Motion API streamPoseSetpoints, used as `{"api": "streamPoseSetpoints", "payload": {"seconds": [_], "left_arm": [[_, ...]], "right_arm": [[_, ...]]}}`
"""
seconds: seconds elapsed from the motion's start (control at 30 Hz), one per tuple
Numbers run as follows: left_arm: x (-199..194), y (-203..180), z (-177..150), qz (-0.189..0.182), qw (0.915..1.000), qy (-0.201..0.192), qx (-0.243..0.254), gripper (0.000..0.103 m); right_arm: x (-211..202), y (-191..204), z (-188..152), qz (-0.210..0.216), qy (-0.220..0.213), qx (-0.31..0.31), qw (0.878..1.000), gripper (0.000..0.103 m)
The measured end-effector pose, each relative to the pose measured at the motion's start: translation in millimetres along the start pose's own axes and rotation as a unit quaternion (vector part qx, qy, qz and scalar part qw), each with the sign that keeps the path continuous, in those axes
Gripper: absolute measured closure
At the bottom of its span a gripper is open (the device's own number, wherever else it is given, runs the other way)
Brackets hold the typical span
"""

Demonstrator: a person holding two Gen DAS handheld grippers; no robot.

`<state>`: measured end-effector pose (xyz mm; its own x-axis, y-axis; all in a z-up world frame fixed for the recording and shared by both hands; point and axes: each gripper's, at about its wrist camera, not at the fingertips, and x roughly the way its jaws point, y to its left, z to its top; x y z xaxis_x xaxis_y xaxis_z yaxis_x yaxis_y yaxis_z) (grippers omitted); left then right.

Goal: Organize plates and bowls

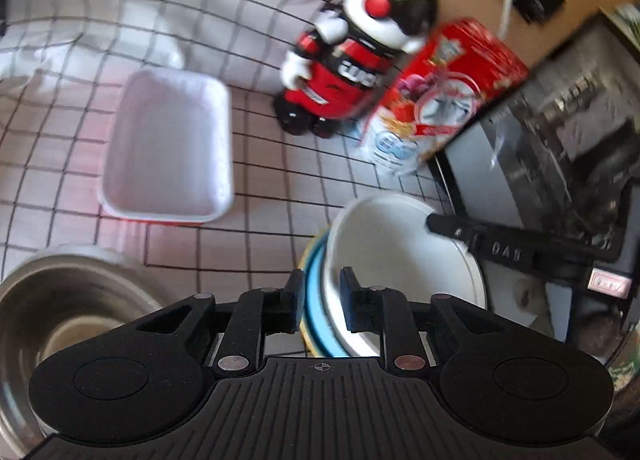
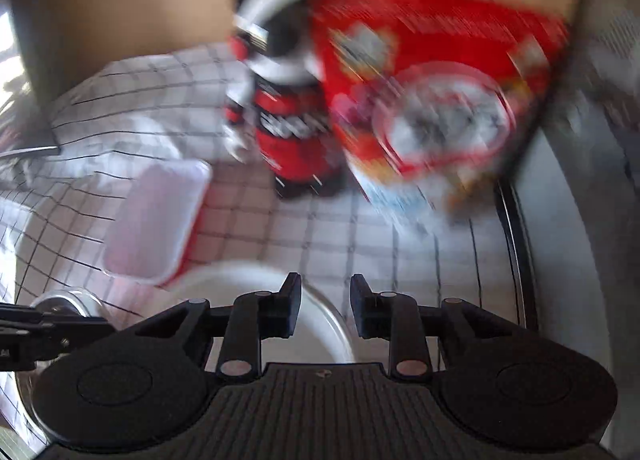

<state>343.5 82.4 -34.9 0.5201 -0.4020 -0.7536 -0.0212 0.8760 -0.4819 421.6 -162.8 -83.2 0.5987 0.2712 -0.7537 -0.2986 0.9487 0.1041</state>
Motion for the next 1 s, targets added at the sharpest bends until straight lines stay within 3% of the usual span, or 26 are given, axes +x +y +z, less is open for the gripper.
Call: {"api": "streamPoseSetpoints", "payload": {"seconds": [0.17, 0.27, 0.4, 0.53, 0.63, 0.73, 0.83, 1.0], "left_arm": [[-8.0, -4.1, -5.0, -0.015, 0.9996, 0.008, 0.021, 0.082], [-33.4, 14.2, -9.7, -0.018, 0.9996, -0.009, 0.018, 0.082], [-76.9, 62.2, -26.7, 0.051, 0.9972, -0.054, -0.010, 0.082], [-108.1, 117.8, -46.1, 0.127, 0.9884, -0.068, -0.048, 0.082], [-118.2, 146.3, -55.8, 0.154, 0.9832, -0.069, -0.069, 0.082], [-115.7, 167.2, -62.8, 0.139, 0.9832, -0.069, -0.095, 0.081], [-104.0, 179.7, -68.0, 0.138, 0.9833, -0.053, -0.106, 0.081], [-91.9, 199.0, -76.9, 0.115, 0.9867, -0.032, -0.111, 0.065]], "right_arm": [[3.3, -14.6, -23.9, -0.002, 0.002, 0.037, 0.999, 0.073], [-16.3, -7.8, -28.3, 0.009, -0.024, 0.026, 0.999, 0.072], [-54.4, 18.6, -23.8, 0.049, -0.081, -0.002, 0.995, 0.064], [-74.1, 57.0, -20.4, 0.112, -0.100, -0.007, 0.989, 0.046], [-70.5, 100.0, -30.0, 0.157, -0.074, -0.024, 0.985, 0.044], [-57.3, 149.1, -51.8, 0.172, -0.037, -0.068, 0.982, 0.044], [-37.9, 185.6, -74.0, 0.157, 0.001, -0.095, 0.983, 0.044], [-13.1, 193.3, -91.0, 0.114, 0.039, -0.060, 0.991, 0.044]]}}
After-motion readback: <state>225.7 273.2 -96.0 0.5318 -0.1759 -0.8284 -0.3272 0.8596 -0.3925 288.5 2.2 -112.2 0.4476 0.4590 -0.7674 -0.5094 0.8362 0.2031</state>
